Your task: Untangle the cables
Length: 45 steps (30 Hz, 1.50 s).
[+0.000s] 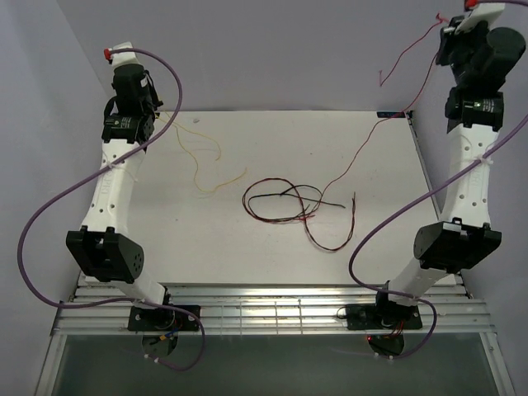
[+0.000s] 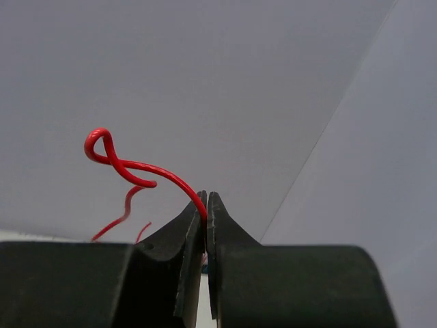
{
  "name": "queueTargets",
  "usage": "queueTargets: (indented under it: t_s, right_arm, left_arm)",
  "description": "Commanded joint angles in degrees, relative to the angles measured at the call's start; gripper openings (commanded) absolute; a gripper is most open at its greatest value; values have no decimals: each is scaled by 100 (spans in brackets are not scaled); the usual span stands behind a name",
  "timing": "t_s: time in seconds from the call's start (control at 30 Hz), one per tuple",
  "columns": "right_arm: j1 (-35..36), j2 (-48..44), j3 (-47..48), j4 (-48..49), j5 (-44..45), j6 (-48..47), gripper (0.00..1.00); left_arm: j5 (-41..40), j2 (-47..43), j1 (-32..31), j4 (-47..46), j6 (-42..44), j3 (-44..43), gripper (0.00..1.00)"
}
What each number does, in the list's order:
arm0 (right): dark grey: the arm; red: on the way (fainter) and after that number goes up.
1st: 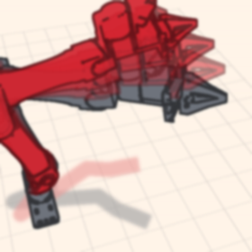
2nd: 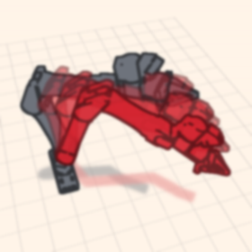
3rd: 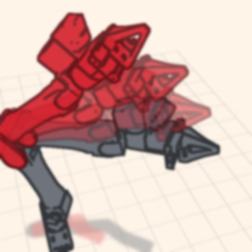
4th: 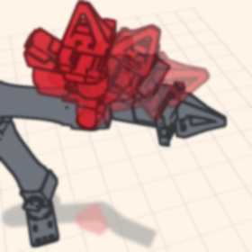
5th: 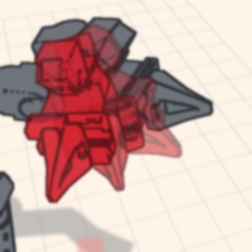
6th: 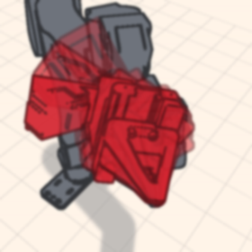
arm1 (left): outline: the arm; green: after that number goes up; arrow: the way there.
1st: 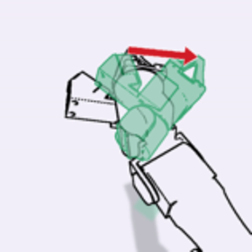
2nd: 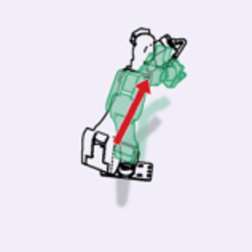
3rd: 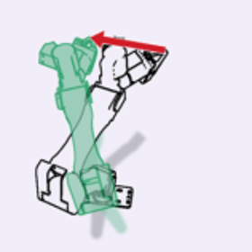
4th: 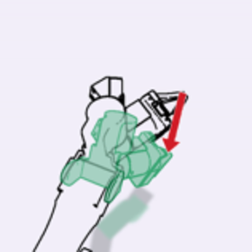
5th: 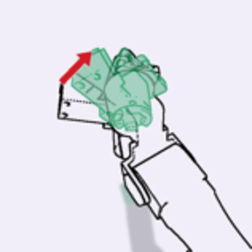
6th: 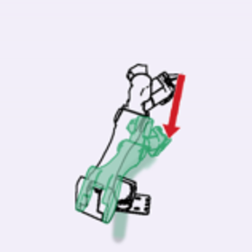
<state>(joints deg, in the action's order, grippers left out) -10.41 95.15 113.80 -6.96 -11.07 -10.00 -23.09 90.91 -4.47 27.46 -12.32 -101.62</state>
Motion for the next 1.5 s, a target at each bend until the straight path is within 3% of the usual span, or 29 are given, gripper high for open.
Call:
queueTargets:
  t_s: [0.0,0.07,0.27,0.43,0.57,0.77,1.0,1.17,1.47]
  right_arm:
    - [-13,547,1625,-157,316,-99,8]
    - [-4,794,2048,106,395,-81,8]
    - [-13,925,1882,1969,650,287,8]
    - [-13,1163,2586,2760,370,920,8]
    - [-13,777,1621,3541,386,842,8]
    - [-5,1400,1944,3008,167,429,8]
    - [39,1699,1260,3693,-589,604,8]
    - [145,2094,1373,3746,-720,490,8]
    - [250,2359,180,3877,-756,288,8]
  left_arm:
    - [226,93,271,-170,220,-533,0]
    - [191,224,428,-241,230,-700,0]
    - [366,471,973,-646,256,-938,0]
    - [516,716,992,-865,353,-938,0]
    - [612,814,1001,-1093,458,-684,0]
    - [833,1094,992,-1279,572,-569,0]
    - [1149,1577,992,-1323,669,-569,0]
    - [1280,1938,992,-1244,582,-525,0]
    - [1606,2869,992,-568,335,-419,0]
